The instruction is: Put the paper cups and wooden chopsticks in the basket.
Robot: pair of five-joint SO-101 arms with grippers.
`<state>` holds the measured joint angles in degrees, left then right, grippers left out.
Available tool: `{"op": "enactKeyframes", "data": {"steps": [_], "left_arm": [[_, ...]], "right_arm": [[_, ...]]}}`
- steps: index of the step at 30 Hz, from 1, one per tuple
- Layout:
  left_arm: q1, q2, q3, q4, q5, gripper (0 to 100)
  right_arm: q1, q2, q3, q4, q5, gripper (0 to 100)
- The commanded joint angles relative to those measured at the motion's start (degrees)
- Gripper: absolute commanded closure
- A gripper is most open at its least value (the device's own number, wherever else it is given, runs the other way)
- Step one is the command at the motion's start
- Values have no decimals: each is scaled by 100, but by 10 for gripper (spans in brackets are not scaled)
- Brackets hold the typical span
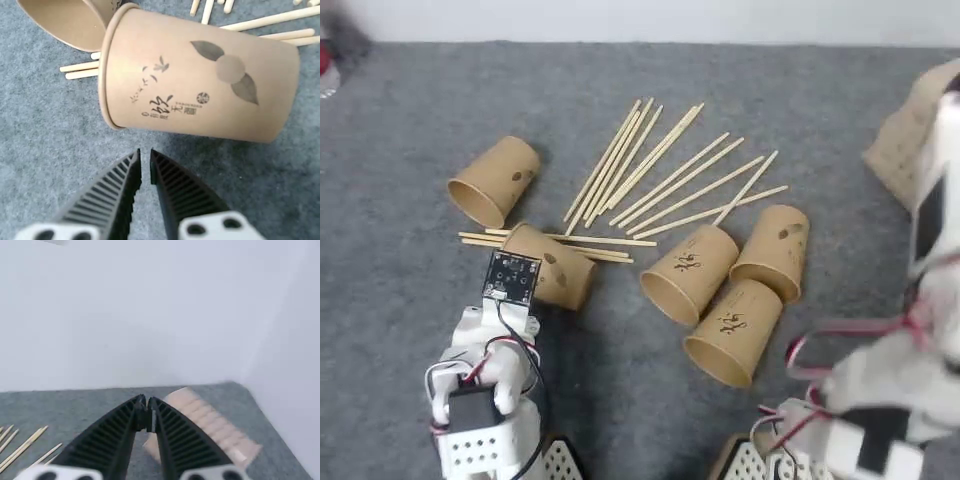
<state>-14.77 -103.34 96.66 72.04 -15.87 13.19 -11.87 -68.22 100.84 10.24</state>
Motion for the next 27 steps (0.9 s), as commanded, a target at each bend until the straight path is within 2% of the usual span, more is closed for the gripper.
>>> {"op": "enactKeyframes", "data": {"steps": [1, 4, 9, 16, 23, 27], "left_arm": [[-26, -88, -22, -9, -35, 964], [-26, -88, -22, -9, -35, 964], [-26, -88, -22, -9, -35, 964], [-26, -88, -22, -9, -35, 964], [-26, -88, -22, -9, -35, 964], [-35, -88, -22, -9, -35, 964]], "right_arm": [[-286, -576, 1064, 180, 343, 992], [-31, -567, 1987, -84, 571, 991], [1156, -92, 2945, -1297, 633, 991], [2466, 1613, 3165, -3134, 633, 991], [2712, 3451, 3165, -5253, 642, 991], [2949, 3952, 3147, -4910, 642, 989]]}}
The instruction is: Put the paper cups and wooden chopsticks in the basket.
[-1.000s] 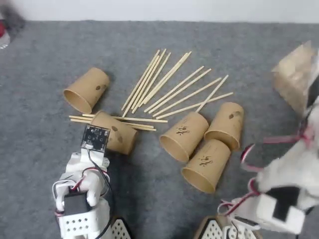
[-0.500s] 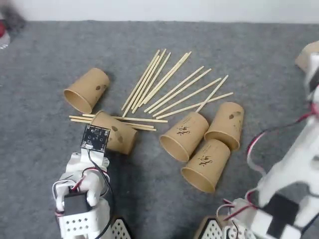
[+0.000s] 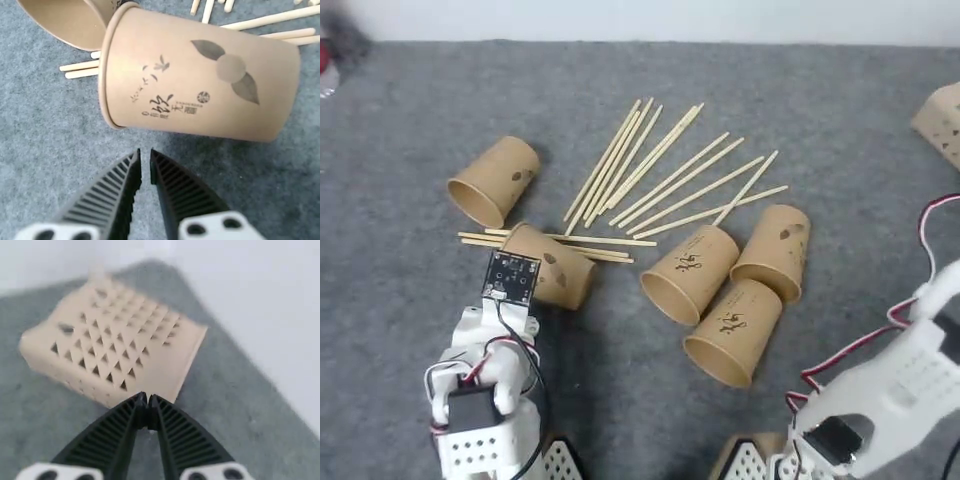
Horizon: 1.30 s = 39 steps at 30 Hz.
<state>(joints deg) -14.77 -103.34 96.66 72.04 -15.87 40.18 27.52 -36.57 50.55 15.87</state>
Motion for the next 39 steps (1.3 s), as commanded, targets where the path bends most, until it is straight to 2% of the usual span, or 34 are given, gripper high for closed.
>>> {"op": "enactKeyframes", "data": {"steps": [1, 4, 8, 16, 19, 24, 27, 39], "left_arm": [[-35, -88, -22, -9, -35, 964], [-35, -88, -22, -9, -35, 964], [-35, -88, -22, -9, -35, 964], [-35, -88, -22, -9, -35, 964], [-35, -88, -22, -9, -35, 964], [-35, -88, -22, -9, -35, 964], [-35, -88, -22, -9, -35, 964], [-35, -88, -22, -9, -35, 964]], "right_arm": [[365, 57, -18, 382, 79, 988], [629, 224, -9, 989, 53, 932], [848, 611, -9, 1068, 35, 824], [813, 998, -18, 189, 26, 826], [620, 971, -18, 110, 18, 820], [242, 1068, -158, 101, 62, 754], [57, 1209, -281, 4, 70, 756], [145, 2264, -334, -1596, 79, 756]]}}
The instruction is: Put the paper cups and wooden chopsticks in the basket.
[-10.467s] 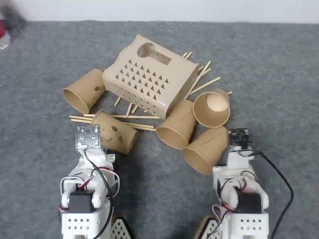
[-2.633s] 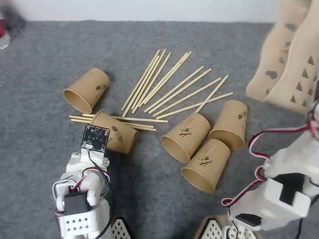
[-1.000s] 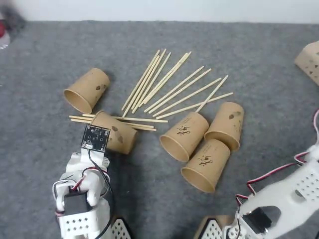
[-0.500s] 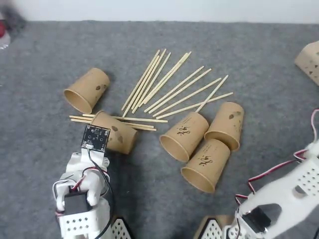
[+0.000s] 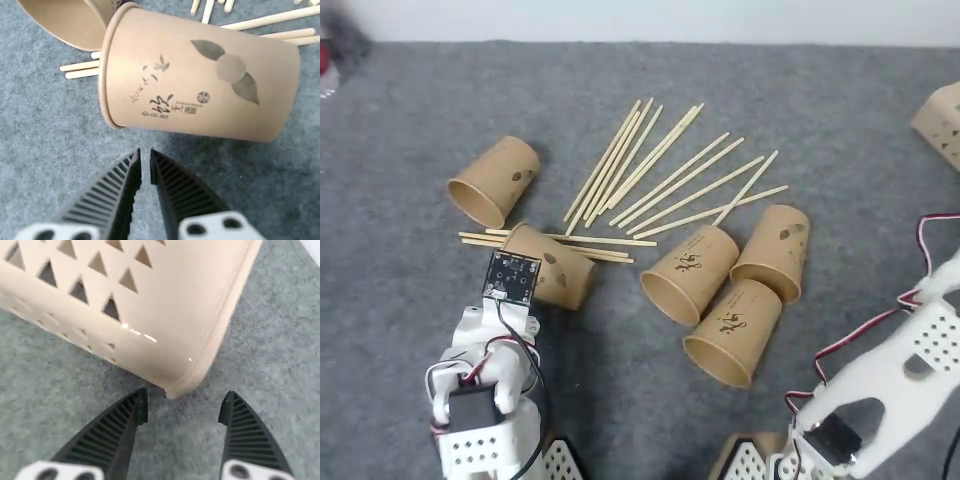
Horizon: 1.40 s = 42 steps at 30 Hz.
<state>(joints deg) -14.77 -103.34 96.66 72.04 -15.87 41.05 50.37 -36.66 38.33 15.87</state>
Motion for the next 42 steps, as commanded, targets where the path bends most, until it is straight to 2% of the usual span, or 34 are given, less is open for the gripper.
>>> {"op": "enactKeyframes", "data": {"steps": [1, 7, 12, 17, 19, 24, 26, 29, 33, 35, 42], "left_arm": [[-35, -88, -22, -9, -35, 964], [-35, -88, -22, -9, -35, 964], [-26, -88, -22, -9, -35, 964], [-26, -88, -22, -9, -35, 964], [-26, -88, -22, -9, -35, 964], [-26, -88, -22, -18, -35, 964], [-26, -88, -22, -18, -35, 964], [-18, -88, -22, -18, -35, 964], [-26, -88, -22, -18, -35, 964], [-26, -88, -22, -18, -35, 964], [-26, -88, -22, -18, -35, 964]], "right_arm": [[57, 48, -325, -488, 79, 756], [-119, 286, -325, -787, 132, 757], [-567, 321, -281, -611, 923, 757], [-1051, 259, -316, -242, 1389, 758], [-1165, 251, -316, -119, 1495, 785], [-1508, 189, -325, 664, 1749, 928], [-1666, 40, -325, 954, 1732, 946], [-1798, -198, -325, 1156, 1688, 919], [-1596, -523, -325, 1138, 826, 824], [-1534, -673, -316, 1191, 624, 791], [-1868, -602, -316, 1200, 598, 789]]}}
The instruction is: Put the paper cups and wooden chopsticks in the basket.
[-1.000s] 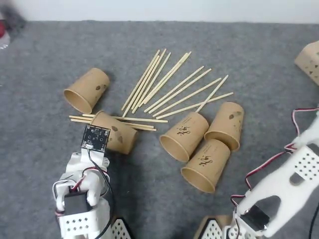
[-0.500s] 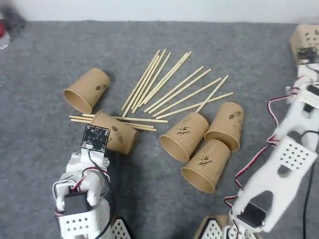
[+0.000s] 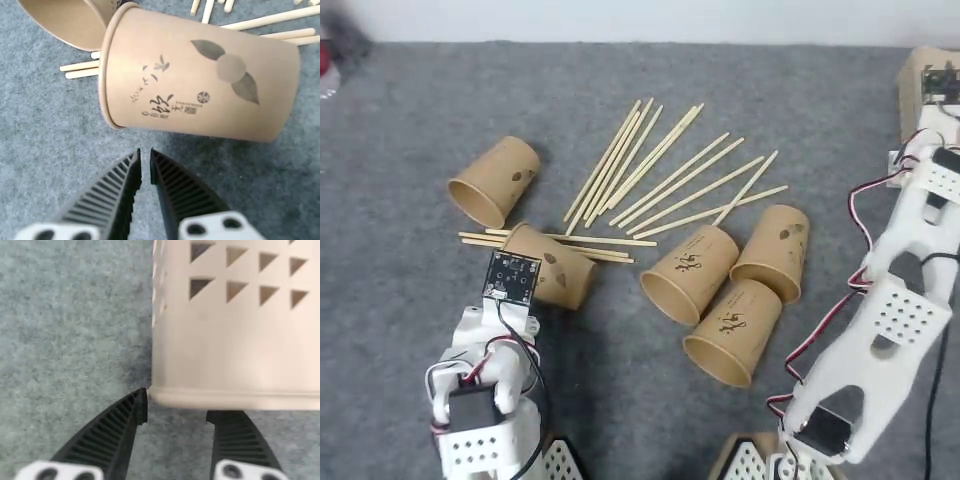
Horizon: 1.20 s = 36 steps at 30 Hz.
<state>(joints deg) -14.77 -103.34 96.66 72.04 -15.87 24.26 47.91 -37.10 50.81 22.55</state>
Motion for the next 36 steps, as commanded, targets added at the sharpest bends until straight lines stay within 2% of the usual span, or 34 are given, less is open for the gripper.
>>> {"op": "enactKeyframes", "data": {"steps": [1, 8, 10, 13, 15, 20, 29, 32, 36], "left_arm": [[-26, -88, -22, -18, -35, 964], [-26, -88, -22, -18, -35, 964], [-18, -88, -22, -18, -35, 964], [-9, -88, -22, -18, -35, 964], [-9, -88, -22, -18, -35, 964], [-9, -88, -22, -18, -35, 964], [-9, -88, -22, -18, -35, 964], [-9, -88, -22, -18, -35, 964], [-18, -88, -22, -18, -35, 964]], "right_arm": [[-224, -330, -273, -207, -88, 789], [-251, 233, -273, -1103, -62, 795], [-259, 418, -273, -1297, -62, 852], [-259, 567, -273, -1490, -62, 998], [-259, 585, -273, -1455, -62, 969], [-277, 453, -273, -1341, -62, 991], [-347, -971, -273, 866, -62, 991], [-356, -1490, -273, 2035, 70, 991], [-523, -2123, -273, 4119, 774, 991]]}}
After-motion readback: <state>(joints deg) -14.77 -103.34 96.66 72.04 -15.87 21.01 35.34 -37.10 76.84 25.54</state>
